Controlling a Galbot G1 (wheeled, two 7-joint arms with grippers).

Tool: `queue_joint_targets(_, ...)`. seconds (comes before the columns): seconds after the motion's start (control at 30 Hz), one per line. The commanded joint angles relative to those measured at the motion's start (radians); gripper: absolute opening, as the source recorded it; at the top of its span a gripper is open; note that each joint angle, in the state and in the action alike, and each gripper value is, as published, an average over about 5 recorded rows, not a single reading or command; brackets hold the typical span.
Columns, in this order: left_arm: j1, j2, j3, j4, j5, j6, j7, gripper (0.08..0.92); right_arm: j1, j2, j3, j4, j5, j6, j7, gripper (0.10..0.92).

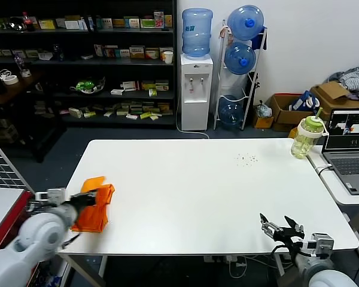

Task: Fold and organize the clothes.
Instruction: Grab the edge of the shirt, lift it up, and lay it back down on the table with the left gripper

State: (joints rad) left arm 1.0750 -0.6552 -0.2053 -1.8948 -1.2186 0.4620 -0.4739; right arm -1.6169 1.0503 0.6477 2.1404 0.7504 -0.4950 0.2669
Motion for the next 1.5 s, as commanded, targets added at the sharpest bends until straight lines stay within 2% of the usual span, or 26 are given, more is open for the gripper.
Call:
queue_joint_targets(0.03, -0.435, -0.429, 0.575, -0.084, -0.205, 0.052, -0.347, 0.092, -0.140, 0.067, 0.123, 0.058, -0.017, 0.001, 0.001, 0.823)
queue_joint_targets(0.3, -0.456, -0.651, 0.648, 0.171, -0.067, 0.043, -0.337, 0.092, -0.156, 0.077, 0.145, 0.060, -0.016, 0.004, -0.002, 0.823)
queue_joint_targets(0.63, -0.466, -0.805, 0.611, 0.381, 0.087, 0.012, -0.262, 0.092, -0.111, 0.057, 0.112, 0.019, -0.003, 0.002, -0.002, 0.823)
queue_joint_targets(1.0, -0.479, -0.870, 0.616, 0.449, 0.133, -0.002, -0.222, 0.092, -0.077, 0.038, 0.095, -0.010, 0.014, -0.001, -0.001, 0.823)
queue_joint_targets(1.23, -0.476, -0.894, 0.617, 0.477, 0.188, -0.017, -0.160, 0.092, -0.080, 0.031, 0.103, -0.009, 0.017, 0.011, -0.015, 0.823)
queue_joint_targets(1.37, -0.453, -0.874, 0.594, 0.413, 0.207, -0.032, -0.090, 0.110, -0.083, 0.028, 0.116, -0.014, -0.038, 0.072, -0.093, 0.823)
queue_joint_targets(1.5, -0.379, -0.798, 0.547, 0.258, 0.276, -0.072, -0.011, 0.203, -0.070, 0.022, 0.132, -0.033, -0.104, 0.153, -0.223, 0.823)
